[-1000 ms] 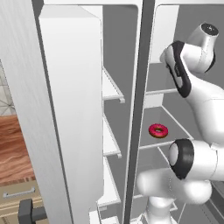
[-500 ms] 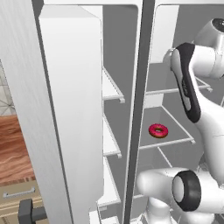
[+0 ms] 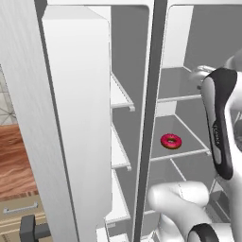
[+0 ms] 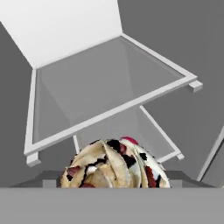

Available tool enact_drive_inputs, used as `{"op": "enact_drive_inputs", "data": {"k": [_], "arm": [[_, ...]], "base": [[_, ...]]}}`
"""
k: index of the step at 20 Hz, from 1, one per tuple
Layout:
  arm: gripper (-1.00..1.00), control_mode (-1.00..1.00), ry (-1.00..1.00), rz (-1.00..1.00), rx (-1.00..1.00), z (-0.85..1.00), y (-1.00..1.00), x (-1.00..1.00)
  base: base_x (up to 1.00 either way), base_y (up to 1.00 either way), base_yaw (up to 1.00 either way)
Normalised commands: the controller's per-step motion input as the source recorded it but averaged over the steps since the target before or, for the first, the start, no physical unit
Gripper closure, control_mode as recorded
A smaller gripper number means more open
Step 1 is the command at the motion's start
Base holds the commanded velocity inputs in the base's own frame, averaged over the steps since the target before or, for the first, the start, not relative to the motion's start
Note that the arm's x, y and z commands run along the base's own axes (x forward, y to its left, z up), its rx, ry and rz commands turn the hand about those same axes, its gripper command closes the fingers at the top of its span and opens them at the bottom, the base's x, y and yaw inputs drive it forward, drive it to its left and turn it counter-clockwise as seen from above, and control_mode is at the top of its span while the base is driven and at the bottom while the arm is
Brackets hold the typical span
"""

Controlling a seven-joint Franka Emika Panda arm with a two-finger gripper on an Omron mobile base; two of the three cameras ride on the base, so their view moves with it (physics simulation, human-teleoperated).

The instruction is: Take the cupcake and donut from the fridge and place them on the empty tray on the dining counter.

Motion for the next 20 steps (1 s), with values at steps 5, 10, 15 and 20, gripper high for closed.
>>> {"op": "enact_drive_inputs", "data": {"k": [5, 10, 15, 20], "arm": [[1.0, -1.0, -0.03, 0.0, -0.01, -0.05, 0.37, -1.0], [1.0, -1.0, -0.09, 0.0, -0.01, 0.3, 0.19, -1.0], [1.0, 1.0, -0.03, 0.0, 0.0, 0.1, 0.25, -0.71], [1.0, 1.0, 0.0, 0.0, 0.0, 0.0, 0.0, 0.0]], "base": [[0.0, 0.0, 0.0], [0.0, 0.0, 0.0], [-0.2, 0.01, 0.0], [-1.0, 0.02, 0.0]]}}
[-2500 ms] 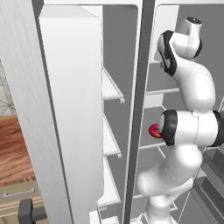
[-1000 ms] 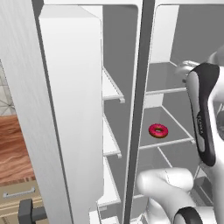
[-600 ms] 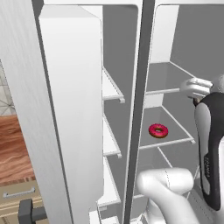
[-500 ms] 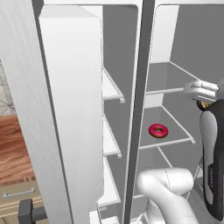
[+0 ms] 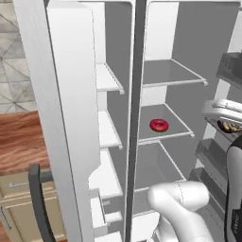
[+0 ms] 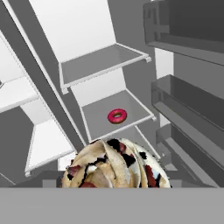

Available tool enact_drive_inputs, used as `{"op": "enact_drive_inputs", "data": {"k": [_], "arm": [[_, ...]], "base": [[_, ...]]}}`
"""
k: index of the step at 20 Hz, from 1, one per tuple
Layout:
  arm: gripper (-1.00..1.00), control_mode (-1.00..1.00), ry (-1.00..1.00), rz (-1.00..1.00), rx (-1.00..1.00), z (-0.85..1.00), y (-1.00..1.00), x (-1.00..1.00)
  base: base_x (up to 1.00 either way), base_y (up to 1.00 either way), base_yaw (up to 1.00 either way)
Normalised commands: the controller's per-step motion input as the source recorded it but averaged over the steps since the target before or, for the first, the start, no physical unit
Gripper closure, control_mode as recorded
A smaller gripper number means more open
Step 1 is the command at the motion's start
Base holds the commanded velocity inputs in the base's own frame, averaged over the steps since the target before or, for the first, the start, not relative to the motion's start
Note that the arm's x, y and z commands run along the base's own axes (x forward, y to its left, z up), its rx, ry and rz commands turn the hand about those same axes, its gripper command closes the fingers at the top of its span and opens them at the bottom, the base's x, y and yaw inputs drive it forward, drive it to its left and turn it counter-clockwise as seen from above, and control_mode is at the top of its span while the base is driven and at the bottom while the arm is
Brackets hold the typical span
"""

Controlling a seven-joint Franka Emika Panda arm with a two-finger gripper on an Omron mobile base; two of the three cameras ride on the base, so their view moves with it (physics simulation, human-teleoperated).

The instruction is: Take the cupcake and donut from the fridge and place them on the empty tray on the dining counter.

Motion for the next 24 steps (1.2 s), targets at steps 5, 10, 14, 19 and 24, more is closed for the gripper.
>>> {"op": "enact_drive_inputs", "data": {"k": [5, 10, 14, 19, 24], "arm": [[1.0, 1.0, 0.0, 0.0, 0.0, 0.0, 0.0, 0.0], [1.0, 1.0, 0.0, 0.0, 0.0, 0.0, 0.0, 0.0], [1.0, 1.0, 0.0, 0.0, 0.0, 0.0, 0.0, 0.0], [1.0, 1.0, 0.0, 0.0, 0.0, 0.0, 0.0, 0.0], [1.0, 1.0, 0.0, 0.0, 0.0, 0.0, 0.0, 0.0]], "base": [[-1.0, 0.08, -0.06], [-1.0, 0.28, -0.32], [-0.23, 0.12, -0.93], [0.0, 0.0, -1.0], [0.0, 0.0, -1.0]]}}
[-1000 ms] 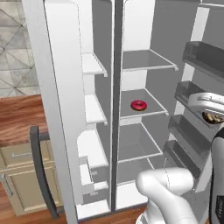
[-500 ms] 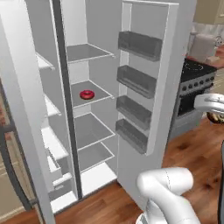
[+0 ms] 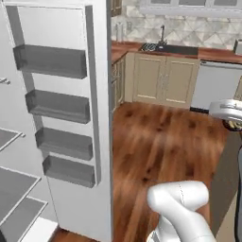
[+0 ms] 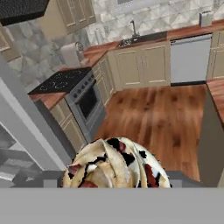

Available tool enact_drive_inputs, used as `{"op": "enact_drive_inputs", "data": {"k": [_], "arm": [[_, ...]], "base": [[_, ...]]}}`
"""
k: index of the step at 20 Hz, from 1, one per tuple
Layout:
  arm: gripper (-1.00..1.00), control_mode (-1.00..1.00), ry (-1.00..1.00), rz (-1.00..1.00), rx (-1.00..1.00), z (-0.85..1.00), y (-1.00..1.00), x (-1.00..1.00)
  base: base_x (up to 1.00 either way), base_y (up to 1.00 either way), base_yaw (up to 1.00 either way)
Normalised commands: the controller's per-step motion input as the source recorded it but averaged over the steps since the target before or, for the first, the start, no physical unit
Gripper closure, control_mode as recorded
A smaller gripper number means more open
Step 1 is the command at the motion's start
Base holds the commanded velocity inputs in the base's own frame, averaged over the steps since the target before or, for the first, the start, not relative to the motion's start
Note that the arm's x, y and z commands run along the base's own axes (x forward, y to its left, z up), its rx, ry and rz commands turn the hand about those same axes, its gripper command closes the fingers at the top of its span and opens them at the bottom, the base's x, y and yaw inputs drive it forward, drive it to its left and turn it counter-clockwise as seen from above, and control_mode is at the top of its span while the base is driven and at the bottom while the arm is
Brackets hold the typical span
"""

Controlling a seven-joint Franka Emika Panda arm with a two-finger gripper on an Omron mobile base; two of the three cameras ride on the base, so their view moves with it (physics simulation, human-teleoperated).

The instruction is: Take the cupcake and donut from the fridge and place them on the empty tray on the dining counter.

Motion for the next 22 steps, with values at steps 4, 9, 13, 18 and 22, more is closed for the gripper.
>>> {"op": "enact_drive_inputs", "data": {"k": [4, 9, 13, 18, 22], "arm": [[1.0, 1.0, 0.0, 0.0, 0.0, 0.0, 0.0, 0.0], [1.0, 1.0, 0.0, 0.0, 0.0, 0.0, 0.0, 0.0], [1.0, 1.0, 0.0, 0.0, 0.0, 0.0, 0.0, 0.0], [1.0, 1.0, 0.0, 0.0, 0.0, 0.0, 0.0, 0.0], [1.0, 1.0, 0.0, 0.0, 0.0, 0.0, 0.0, 0.0]], "base": [[0.0, 0.0, -0.99], [0.11, -0.11, -0.9], [-0.13, -0.96, -0.55], [-0.51, -1.0, -0.09], [-0.66, -1.0, 0.1]]}}
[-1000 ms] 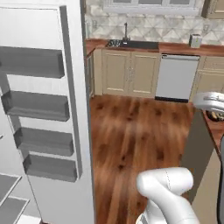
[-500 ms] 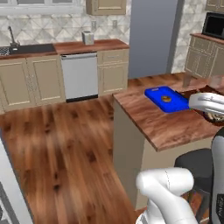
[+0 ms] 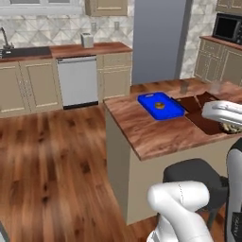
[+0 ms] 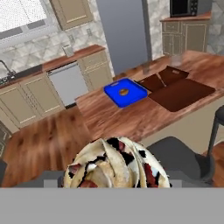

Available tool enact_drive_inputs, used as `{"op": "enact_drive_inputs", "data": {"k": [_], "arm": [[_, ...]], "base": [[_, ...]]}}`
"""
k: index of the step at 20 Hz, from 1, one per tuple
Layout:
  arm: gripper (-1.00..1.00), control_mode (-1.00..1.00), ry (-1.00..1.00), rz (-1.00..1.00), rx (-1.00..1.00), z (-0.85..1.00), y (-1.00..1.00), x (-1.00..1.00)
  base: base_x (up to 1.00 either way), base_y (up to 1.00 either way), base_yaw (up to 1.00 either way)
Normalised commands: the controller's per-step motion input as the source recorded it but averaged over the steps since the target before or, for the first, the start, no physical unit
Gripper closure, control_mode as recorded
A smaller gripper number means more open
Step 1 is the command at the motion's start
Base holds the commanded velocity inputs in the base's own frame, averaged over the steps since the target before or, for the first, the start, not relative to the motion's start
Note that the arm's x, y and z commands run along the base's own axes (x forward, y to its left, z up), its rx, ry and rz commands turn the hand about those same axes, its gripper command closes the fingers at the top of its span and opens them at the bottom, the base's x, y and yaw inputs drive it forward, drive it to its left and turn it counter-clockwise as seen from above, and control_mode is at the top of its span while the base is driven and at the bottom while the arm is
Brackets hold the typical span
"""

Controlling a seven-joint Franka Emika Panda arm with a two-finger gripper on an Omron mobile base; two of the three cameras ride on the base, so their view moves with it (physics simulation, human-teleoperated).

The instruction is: Take the cupcake and donut from the fridge and place them on the empty tray on the dining counter.

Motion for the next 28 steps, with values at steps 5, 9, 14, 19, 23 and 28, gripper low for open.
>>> {"op": "enact_drive_inputs", "data": {"k": [5, 9, 14, 19, 23, 28], "arm": [[1.0, 1.0, 0.0, 0.0, 0.0, 0.0, 0.0, 0.0], [1.0, 1.0, 0.0, 0.0, 0.0, 0.0, 0.0, 0.0], [1.0, 1.0, 0.0, 0.0, 0.0, 0.0, 0.0, 0.0], [1.0, 1.0, 0.0, 0.0, 0.0, 0.0, 0.0, 0.0], [1.0, 1.0, 0.0, 0.0, 0.0, 0.0, 0.0, 0.0], [1.0, 1.0, 0.0, 0.0, 0.0, 0.0, 0.0, 0.0]], "base": [[-0.85, -0.48, 0.07], [-1.0, -0.36, 0.03], [-0.19, -1.0, 0.15], [0.69, -1.0, 0.22], [1.0, -0.94, 0.17], [1.0, -0.67, 0.09]]}}
